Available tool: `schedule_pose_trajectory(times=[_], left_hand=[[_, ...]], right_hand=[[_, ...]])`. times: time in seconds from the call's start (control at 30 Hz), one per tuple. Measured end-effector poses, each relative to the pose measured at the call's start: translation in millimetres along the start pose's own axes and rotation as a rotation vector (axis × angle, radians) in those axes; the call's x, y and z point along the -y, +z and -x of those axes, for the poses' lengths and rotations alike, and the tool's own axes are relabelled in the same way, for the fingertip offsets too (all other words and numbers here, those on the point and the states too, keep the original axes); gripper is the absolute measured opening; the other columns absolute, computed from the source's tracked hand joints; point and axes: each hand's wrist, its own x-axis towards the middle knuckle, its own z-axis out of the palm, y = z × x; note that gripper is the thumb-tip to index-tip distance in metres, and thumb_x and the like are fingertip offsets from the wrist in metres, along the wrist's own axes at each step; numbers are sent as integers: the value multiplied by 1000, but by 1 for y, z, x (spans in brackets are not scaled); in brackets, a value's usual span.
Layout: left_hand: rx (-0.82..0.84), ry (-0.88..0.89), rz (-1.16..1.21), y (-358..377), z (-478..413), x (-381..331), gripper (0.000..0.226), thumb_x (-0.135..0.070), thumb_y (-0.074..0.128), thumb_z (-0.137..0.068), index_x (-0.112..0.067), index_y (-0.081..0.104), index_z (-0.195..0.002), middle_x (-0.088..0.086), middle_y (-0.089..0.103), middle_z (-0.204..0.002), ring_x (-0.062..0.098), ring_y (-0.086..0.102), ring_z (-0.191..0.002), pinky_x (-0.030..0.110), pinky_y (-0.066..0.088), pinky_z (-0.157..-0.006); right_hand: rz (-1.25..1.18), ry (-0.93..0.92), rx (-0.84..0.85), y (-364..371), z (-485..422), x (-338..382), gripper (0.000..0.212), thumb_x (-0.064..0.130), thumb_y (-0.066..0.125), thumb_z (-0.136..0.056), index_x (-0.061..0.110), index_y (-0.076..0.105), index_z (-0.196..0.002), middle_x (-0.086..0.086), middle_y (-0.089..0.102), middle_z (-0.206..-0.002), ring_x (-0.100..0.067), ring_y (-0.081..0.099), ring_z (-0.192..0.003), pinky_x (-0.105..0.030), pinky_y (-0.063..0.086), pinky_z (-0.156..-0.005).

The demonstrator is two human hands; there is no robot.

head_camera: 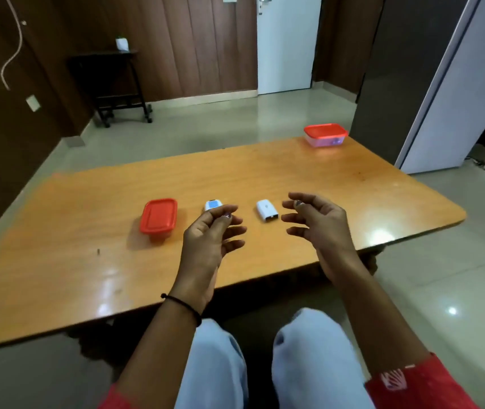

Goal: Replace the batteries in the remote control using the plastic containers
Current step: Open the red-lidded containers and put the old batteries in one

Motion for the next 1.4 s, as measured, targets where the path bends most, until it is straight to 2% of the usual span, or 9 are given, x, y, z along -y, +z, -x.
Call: schedule_pose_trajectory(times=[0.37, 0.47, 0.57, 0.77, 0.93, 1.07, 1.2, 1.33, 1.4], left_hand=[[-433, -55, 16, -102, -42, 42, 18, -8, 52, -91, -22, 64, -89, 4, 61, -94, 18, 56, -86, 31, 48, -70], [-612, -29, -18, -133, -88, 54, 20, -10, 56, -86, -20, 58, -103, 3, 59, -104, 16, 54, -91, 29, 44, -76], [-714, -26, -36, -155, -123, 61, 32, -11, 56, -88, -16, 54, -119, 4, 57, -119, 16, 55, -105, 28, 44, -87], [-685, -47, -68, -180, -139, 88, 36, -8, 55, -89, -19, 54, -123, 3, 55, -128, 14, 54, -115, 32, 43, -102], [-558, -80, 14, -182, -142, 90, 30, -9, 53, -91, -17, 58, -119, 4, 63, -120, 13, 60, -110, 26, 46, -90], [-523, -88, 225, -178, -142, 82, 33, -8, 47, -91, -10, 59, -122, 8, 64, -122, 21, 60, -114, 32, 46, -98], [-365, -243, 489, -172, -132, 61, 36, -37, 44, -93, -13, 62, -113, 9, 67, -103, 20, 61, -88, 37, 47, -87], [-240, -278, 661, -189, -121, 53, 76, -66, 32, -88, -4, 53, -126, 23, 62, -123, 35, 61, -110, 54, 48, -92], [-255, -306, 680, -194, -116, 50, 81, -70, 28, -86, -2, 57, -118, 24, 67, -112, 34, 67, -96, 44, 55, -79]], right_hand=[[229, 110, 179, 101, -16, -83, 24, 5, 48, -92, 13, 65, -107, -5, 69, -98, -13, 64, -79, -26, 53, -58], [339, 20, 235, 138, -49, -112, 29, 0, 52, -87, 16, 64, -107, 0, 67, -104, -14, 62, -89, -33, 55, -73], [576, -153, 330, 173, -80, -139, 39, 1, 57, -85, 18, 60, -120, 5, 60, -121, -9, 53, -113, -24, 42, -97], [963, -390, 595, 218, -123, -184, 58, 3, 60, -83, 22, 46, -136, 2, 37, -150, -20, 19, -143, -39, 26, -112], [839, -626, 499, 218, -132, -201, 46, -5, 64, -75, 11, 65, -118, -9, 61, -129, -33, 46, -128, -37, 38, -104], [742, -754, 385, 211, -130, -196, 33, 1, 66, -78, 12, 70, -108, -8, 66, -121, -33, 53, -120, -31, 41, -100], [640, -821, 368, 208, -100, -183, 25, 14, 57, -86, 12, 71, -106, -5, 66, -121, -28, 54, -121, -33, 44, -99], [601, -886, 467, 212, -83, -174, 24, 9, 60, -86, 9, 69, -108, -8, 66, -121, -30, 50, -125, -36, 41, -104], [572, -931, 556, 213, -79, -172, 23, 9, 63, -86, 6, 69, -108, -11, 68, -116, -29, 51, -125, -43, 41, -104]])
